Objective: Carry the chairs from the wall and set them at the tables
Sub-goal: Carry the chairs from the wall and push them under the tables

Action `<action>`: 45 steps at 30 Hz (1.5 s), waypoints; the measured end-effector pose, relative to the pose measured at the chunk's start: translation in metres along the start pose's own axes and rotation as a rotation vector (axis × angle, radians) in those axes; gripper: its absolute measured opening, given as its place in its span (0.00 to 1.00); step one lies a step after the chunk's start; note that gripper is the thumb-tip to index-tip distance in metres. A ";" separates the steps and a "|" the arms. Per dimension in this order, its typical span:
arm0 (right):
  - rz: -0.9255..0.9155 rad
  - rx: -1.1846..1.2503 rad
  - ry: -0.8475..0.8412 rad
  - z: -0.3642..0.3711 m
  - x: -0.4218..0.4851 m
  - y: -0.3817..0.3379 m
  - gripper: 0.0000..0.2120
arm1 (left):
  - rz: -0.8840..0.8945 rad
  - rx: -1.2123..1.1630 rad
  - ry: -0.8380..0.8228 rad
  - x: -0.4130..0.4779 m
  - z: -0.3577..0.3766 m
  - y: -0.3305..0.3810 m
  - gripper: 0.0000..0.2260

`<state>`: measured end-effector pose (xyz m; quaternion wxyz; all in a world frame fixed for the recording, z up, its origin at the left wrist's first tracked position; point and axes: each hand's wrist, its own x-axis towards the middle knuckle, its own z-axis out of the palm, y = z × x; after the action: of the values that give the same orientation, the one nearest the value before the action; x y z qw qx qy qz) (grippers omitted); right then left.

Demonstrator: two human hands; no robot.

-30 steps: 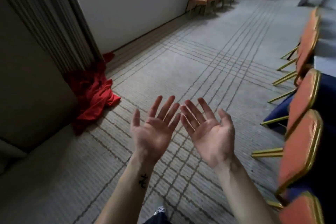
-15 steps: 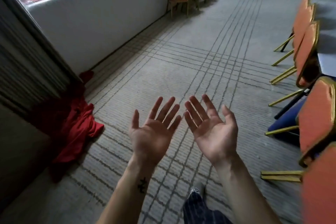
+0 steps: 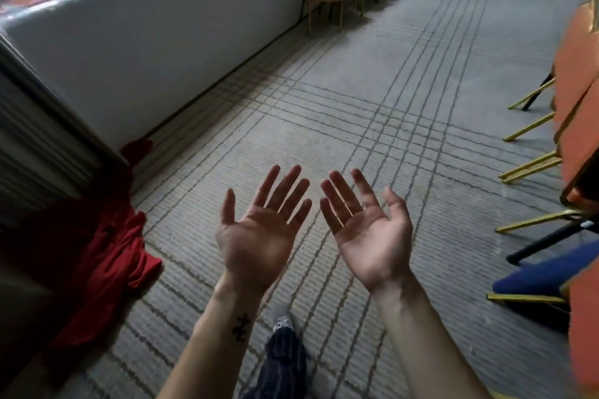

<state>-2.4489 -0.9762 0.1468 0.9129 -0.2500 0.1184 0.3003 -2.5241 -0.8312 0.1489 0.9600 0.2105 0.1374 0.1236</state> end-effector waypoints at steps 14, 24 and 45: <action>-0.147 -0.049 -0.071 0.164 0.318 -0.085 0.27 | -0.023 0.044 -0.102 0.352 0.073 0.114 0.33; -0.123 -0.022 -0.010 0.174 0.544 -0.165 0.27 | -0.062 0.037 -0.011 0.583 0.102 0.115 0.32; -0.103 -0.105 -0.036 0.254 1.015 -0.404 0.26 | -0.067 0.048 0.070 1.099 0.209 0.106 0.31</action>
<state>-1.3835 -0.6260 0.1459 0.9147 -0.2980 0.0731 0.2630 -1.4533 -0.4908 0.1452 0.9529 0.2241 0.1808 0.0954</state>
